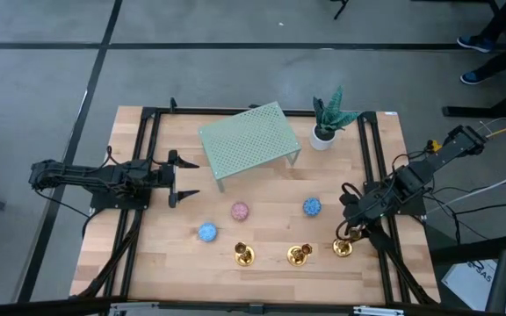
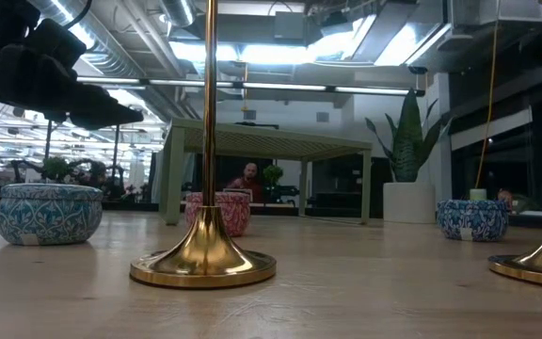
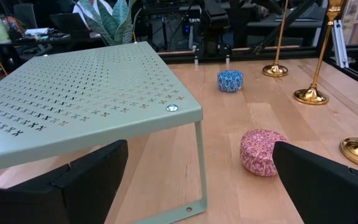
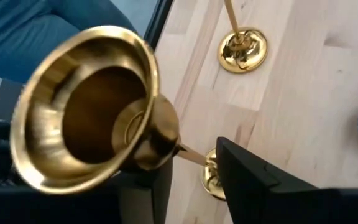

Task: Pick & Place candle stick holders
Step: Put the right gold candle holder on the shelf

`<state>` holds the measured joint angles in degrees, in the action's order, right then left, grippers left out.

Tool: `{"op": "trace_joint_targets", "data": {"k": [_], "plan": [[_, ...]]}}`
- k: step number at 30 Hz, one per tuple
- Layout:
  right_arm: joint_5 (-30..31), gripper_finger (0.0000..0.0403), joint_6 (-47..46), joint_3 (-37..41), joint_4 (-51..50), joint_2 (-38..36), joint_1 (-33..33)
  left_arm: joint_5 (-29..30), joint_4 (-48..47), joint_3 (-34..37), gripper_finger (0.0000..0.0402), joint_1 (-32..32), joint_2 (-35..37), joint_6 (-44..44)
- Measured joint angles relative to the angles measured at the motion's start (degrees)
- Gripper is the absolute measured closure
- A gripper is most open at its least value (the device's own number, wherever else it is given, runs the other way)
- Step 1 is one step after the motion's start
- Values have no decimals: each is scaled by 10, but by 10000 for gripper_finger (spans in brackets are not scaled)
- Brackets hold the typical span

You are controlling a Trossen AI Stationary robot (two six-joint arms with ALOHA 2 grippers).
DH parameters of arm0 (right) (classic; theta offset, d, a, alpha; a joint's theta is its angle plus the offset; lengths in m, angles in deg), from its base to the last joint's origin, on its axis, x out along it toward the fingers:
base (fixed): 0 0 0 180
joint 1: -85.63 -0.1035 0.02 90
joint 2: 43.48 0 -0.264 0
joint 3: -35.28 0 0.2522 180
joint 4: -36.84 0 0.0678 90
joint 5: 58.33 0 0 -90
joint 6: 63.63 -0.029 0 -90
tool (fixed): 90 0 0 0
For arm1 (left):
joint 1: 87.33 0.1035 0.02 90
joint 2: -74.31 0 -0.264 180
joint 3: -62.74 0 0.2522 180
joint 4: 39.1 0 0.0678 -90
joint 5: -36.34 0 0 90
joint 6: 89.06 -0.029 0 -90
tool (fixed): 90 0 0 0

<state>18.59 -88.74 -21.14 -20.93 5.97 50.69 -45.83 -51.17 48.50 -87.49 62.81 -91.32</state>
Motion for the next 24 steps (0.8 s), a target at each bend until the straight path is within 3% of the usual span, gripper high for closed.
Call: {"op": "trace_joint_targets", "data": {"k": [15, 24], "plan": [[0, 282, 0, 0, 25, 0, 0, 0, 0, 0, 2, 0, 0, 0], [14, 337, -18, 0, 63, 0, 0, 0, 0, 0, 2, 0, 0, 0]]}}
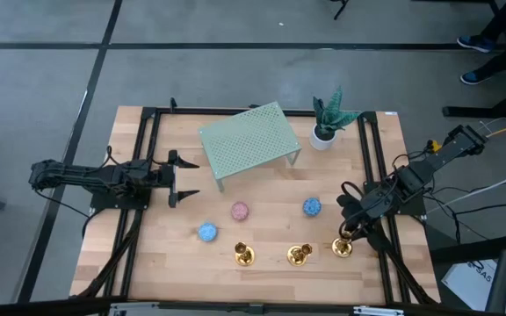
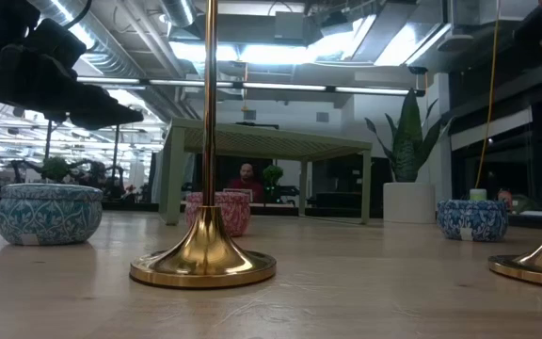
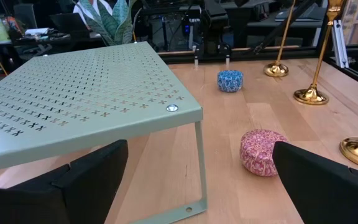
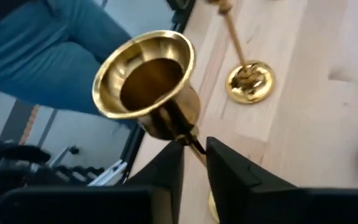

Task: Pick & Place candle stick holders
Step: Put the right gold candle holder on the shelf

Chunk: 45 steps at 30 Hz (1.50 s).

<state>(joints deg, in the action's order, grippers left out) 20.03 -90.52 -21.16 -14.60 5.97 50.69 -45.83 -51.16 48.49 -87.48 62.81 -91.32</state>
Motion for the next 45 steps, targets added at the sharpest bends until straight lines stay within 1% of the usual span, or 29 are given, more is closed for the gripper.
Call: {"op": "trace_joint_targets", "data": {"k": [3, 6, 13, 16, 21, 27, 29, 32, 36, 38, 41, 45], "plan": [[30, 366, -12, 0, 4, 0, 0, 0, 0, 0, 2, 0, 0, 0], [40, 392, -17, 0, 10, 0, 0, 0, 0, 0, 2, 0, 0, 0], [48, 399, -30, 0, 12, 0, 0, 0, 0, 0, 2, 0, 0, 0], [61, 399, -39, 0, 13, 0, 0, 0, 0, 0, 2, 0, 0, 0], [61, 399, -45, 0, 11, 0, 0, 0, 0, 0, 2, 0, 0, 0], [61, 399, -48, 0, -37, 0, 0, 0, 0, 0, 2, 0, 0, 0], [46, 397, -56, 0, -62, 0, 0, 0, 0, 0, 2, 0, 0, 0], [-16, 386, -56, 0, -79, 1, 0, 0, 0, 0, 2, 0, 0, 0], [-89, 363, -30, 0, -77, 11, -2, 0, 0, 0, 1, 0, 0, 0], [-102, 348, -27, 0, -77, 21, -5, 0, 0, 0, 1, 0, 0, 0], [-104, 320, -27, 0, -76, 37, -11, 0, 0, 0, 1, 0, 0, 0], [-97, 265, -51, 0, -71, 63, -12, 0, 0, 0, 1, 0, 0, 0]]}}
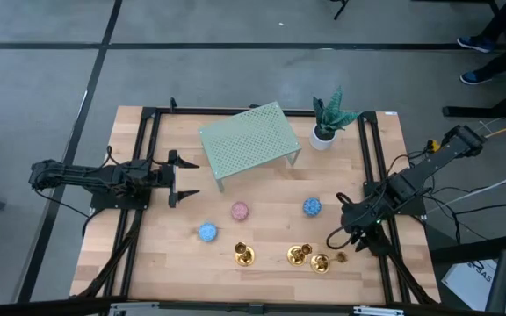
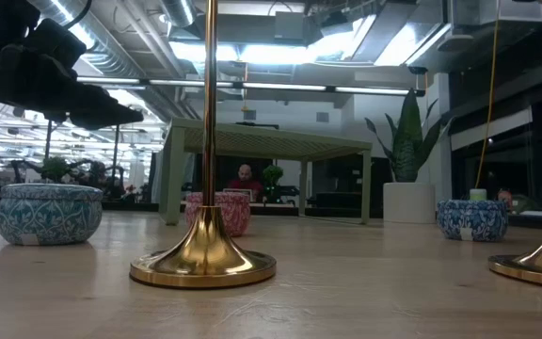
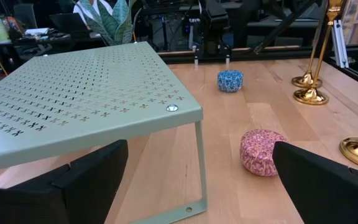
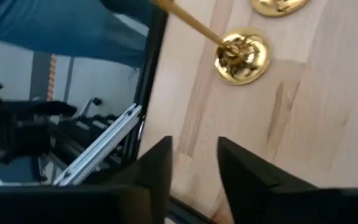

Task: Pick & Place candle stick holders
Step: Put the right gold candle holder on the shelf

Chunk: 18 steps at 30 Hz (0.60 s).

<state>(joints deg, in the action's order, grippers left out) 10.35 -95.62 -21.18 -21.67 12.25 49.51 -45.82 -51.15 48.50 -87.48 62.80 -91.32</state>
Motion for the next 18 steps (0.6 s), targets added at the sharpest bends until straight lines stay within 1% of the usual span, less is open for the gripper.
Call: {"op": "trace_joint_targets", "data": {"k": [3, 6, 10, 13, 16, 18], "plan": [[12, 216, -23, 0, 19, 19, 0, 0, 0, 0, 1, 0, 0, 0], [14, 169, -23, 0, 50, 41, 0, 0, 0, 0, 1, 0, 0, 0], [47, 124, -25, 0, 102, 72, 0, 0, 0, 0, 1, 0, 0, 0], [56, 110, -22, 0, 136, 89, -1, 0, 0, 0, 1, 0, 0, 0], [57, 110, -1, 0, 153, 92, -2, 0, 0, 0, 1, 0, 0, 0], [61, 114, 30, 0, 153, 88, -6, 0, 0, 0, 1, 0, 0, 0]]}}
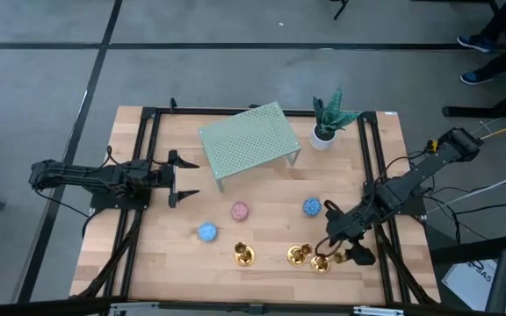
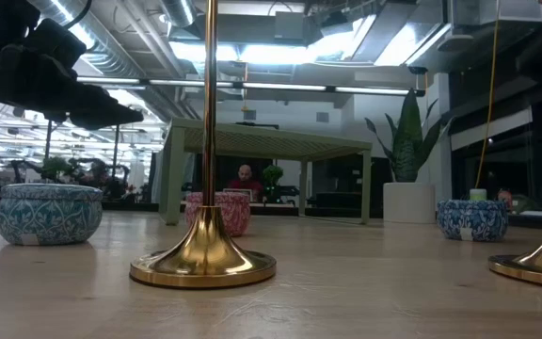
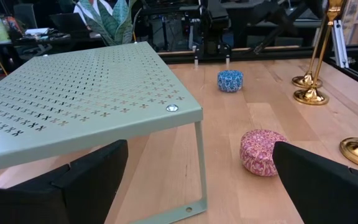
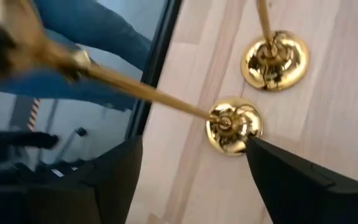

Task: Pick & Place candle stick holders
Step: Put the right gold candle holder on the shelf

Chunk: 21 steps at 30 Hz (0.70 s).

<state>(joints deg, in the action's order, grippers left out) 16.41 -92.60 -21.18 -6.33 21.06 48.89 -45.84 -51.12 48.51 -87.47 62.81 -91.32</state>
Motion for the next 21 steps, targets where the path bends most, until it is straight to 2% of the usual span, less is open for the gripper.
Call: {"op": "trace_joint_targets", "data": {"k": [10, 15, 21], "plan": [[40, 139, 191, 0, 0, -8, -51, 0, 0, 0, 1, 0, 0, 0], [84, 143, 239, 0, 1, -8, -56, 0, 1, 0, 1, 0, 0, 0], [70, 143, 264, 0, 32, -8, -56, 0, 1, 0, 2, 0, 0, 0]]}}
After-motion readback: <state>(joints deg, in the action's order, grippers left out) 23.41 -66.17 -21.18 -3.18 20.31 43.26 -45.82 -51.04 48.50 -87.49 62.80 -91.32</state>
